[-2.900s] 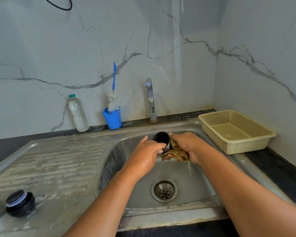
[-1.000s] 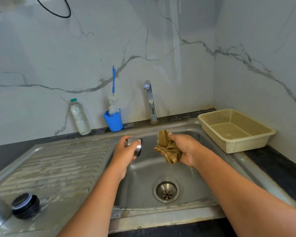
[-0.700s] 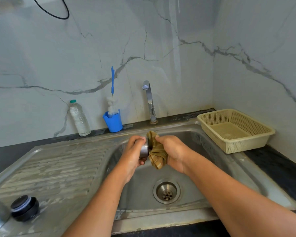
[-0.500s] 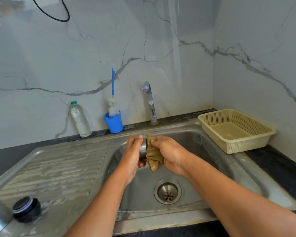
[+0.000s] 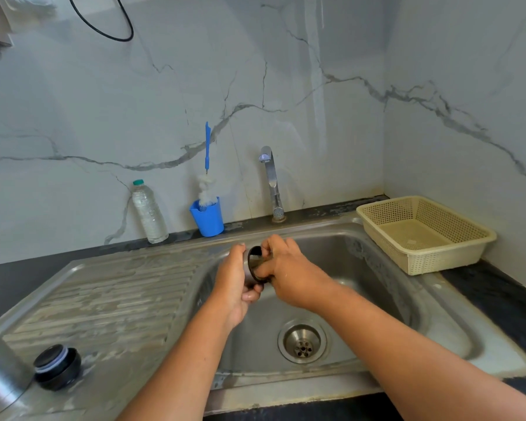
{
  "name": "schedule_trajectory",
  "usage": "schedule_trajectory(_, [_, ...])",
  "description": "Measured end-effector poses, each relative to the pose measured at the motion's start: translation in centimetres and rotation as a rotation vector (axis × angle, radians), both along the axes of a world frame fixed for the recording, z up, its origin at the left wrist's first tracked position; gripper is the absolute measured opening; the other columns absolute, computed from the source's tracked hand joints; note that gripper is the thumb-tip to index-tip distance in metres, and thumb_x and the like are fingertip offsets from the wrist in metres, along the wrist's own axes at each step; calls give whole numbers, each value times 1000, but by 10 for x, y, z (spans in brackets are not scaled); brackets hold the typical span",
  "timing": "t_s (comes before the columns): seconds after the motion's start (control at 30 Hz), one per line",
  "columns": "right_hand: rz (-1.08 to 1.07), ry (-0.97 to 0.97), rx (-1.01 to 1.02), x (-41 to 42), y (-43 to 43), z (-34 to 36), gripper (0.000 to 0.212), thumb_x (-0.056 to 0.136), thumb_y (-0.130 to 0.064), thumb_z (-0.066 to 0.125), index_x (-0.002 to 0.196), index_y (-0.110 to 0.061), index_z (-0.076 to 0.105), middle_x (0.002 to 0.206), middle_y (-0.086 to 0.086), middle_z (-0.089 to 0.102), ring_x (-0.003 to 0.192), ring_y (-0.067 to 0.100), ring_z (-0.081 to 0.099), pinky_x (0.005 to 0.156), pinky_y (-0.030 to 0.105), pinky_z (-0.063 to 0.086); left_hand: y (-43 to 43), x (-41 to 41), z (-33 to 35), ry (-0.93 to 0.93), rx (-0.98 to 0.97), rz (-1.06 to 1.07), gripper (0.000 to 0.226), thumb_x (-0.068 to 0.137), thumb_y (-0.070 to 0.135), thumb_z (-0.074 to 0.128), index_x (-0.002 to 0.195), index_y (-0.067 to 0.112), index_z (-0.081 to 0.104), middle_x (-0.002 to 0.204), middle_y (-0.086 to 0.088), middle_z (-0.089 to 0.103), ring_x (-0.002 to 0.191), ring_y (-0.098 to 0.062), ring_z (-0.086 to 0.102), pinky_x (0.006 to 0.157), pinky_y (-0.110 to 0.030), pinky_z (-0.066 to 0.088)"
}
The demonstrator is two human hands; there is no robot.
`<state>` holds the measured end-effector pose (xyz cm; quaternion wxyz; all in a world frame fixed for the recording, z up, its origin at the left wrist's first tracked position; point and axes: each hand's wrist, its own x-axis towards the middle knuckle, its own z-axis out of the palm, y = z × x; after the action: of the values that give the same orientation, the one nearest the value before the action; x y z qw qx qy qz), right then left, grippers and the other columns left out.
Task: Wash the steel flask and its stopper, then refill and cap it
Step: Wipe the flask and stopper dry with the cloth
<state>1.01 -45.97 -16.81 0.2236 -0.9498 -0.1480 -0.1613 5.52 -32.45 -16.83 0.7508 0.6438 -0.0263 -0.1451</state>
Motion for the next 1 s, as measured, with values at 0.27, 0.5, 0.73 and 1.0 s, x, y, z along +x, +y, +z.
schedule_trajectory(0.27, [-191, -290, -293, -6, 12, -1, 32, 90, -9, 63, 120, -17, 69, 128, 10, 43, 102, 33, 46, 67, 36, 53, 1, 0, 8, 127, 33, -45, 33, 104, 43, 47, 91, 14, 58, 60, -5, 55, 43, -13, 37, 30, -17, 18])
schedule_trajectory(0.5, [-147, 474, 700, -15, 23, 18, 28, 96, -23, 45, 78, -13, 63, 74, 7, 61, 61, 19, 54, 61, 33, 46, -3, 0, 1, -271, 252, 130, 19, 100, 32, 48, 89, 19, 57, 78, -10, 52, 71, -24, 49, 60, -38, 40])
schedule_trajectory(0.73, [171, 1019, 1827, -18, -9, 24, 31, 84, -23, 40, 82, -7, 67, 82, 8, 60, 42, 8, 43, 32, 14, 30, -10, -6, 2, -737, 369, 119, 28, 88, 50, 47, 87, 26, 63, 73, -1, 62, 73, -25, 62, 64, -40, 49])
schedule_trajectory(1.0, [144, 648, 1246, -28, -13, 33, 25, 96, -23, 47, 82, -14, 65, 70, 3, 63, 56, 12, 51, 48, 20, 35, -16, -13, 5, -702, 260, 160, 21, 88, 40, 45, 83, 26, 59, 71, -2, 58, 64, -23, 55, 50, -35, 43])
